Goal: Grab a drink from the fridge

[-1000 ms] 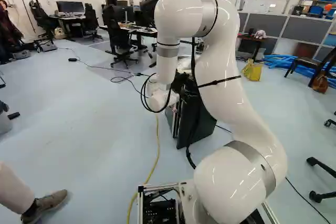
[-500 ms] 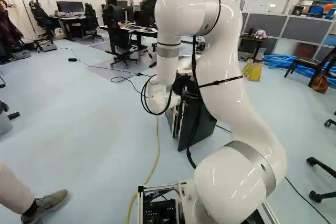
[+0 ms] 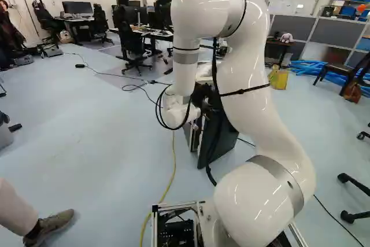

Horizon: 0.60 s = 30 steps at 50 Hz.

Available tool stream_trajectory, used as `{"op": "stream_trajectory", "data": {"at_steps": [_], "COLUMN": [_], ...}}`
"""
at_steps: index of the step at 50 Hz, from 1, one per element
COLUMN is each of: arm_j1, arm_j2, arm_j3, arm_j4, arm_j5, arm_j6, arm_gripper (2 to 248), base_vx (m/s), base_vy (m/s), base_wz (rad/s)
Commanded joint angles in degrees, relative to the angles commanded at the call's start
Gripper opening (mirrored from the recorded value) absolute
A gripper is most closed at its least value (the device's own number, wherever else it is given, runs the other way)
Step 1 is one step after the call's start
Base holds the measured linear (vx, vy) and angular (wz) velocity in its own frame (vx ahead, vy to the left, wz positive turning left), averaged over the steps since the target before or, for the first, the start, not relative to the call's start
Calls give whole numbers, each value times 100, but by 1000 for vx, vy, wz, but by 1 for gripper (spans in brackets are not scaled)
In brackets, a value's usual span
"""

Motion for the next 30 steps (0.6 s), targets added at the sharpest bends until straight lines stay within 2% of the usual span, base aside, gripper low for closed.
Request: {"op": "stream_trajectory", "data": {"at_steps": [30], "arm_j1": [115], "arm_j2": [195], "arm_j3": [422], "arm_j4": [176], "arm_j5": [0], "arm_j6": [0], "arm_gripper": [247], "base_vx": [0], "base_vy": [0], "base_wz": [0]}}
